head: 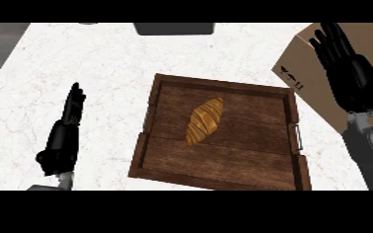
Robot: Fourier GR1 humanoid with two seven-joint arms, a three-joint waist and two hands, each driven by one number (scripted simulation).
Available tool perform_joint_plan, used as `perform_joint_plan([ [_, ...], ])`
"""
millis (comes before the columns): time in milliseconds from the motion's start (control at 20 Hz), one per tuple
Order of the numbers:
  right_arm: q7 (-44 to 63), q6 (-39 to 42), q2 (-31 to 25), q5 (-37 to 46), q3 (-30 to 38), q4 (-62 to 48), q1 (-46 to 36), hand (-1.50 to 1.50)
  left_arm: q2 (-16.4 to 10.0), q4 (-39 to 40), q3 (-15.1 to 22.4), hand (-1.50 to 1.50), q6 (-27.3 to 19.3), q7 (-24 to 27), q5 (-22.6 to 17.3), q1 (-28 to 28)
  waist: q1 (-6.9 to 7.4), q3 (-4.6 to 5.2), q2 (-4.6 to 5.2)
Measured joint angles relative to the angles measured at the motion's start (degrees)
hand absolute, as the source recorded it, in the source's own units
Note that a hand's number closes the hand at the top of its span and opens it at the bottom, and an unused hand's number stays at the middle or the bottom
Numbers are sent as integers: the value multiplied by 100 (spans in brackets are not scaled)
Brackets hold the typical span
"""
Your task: Pick the croissant from the tray and place it in the cardboard box
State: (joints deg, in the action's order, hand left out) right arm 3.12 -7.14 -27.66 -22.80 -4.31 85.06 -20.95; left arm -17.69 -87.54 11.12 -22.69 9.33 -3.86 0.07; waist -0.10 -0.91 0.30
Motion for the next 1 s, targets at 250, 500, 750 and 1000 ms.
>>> perform_joint_plan([
  [250,465,-1312,-135,906,17,743,-82,-150,-446,-66,61,0,480,-41,100,-230,-238,90,-123],
  [500,1316,-2154,-751,2179,-269,1103,298,-150,-810,-153,182,0,1006,-161,78,-423,-585,154,-206],
  [750,2267,-2611,-1119,3611,-1025,1949,804,-150,-1006,-264,217,0,1453,-320,-92,-631,-514,149,-189],
  [1000,3498,-2222,-1492,4974,-1833,2760,951,-150,-1111,-243,211,0,1749,-347,-188,-788,-353,148,-149],
])
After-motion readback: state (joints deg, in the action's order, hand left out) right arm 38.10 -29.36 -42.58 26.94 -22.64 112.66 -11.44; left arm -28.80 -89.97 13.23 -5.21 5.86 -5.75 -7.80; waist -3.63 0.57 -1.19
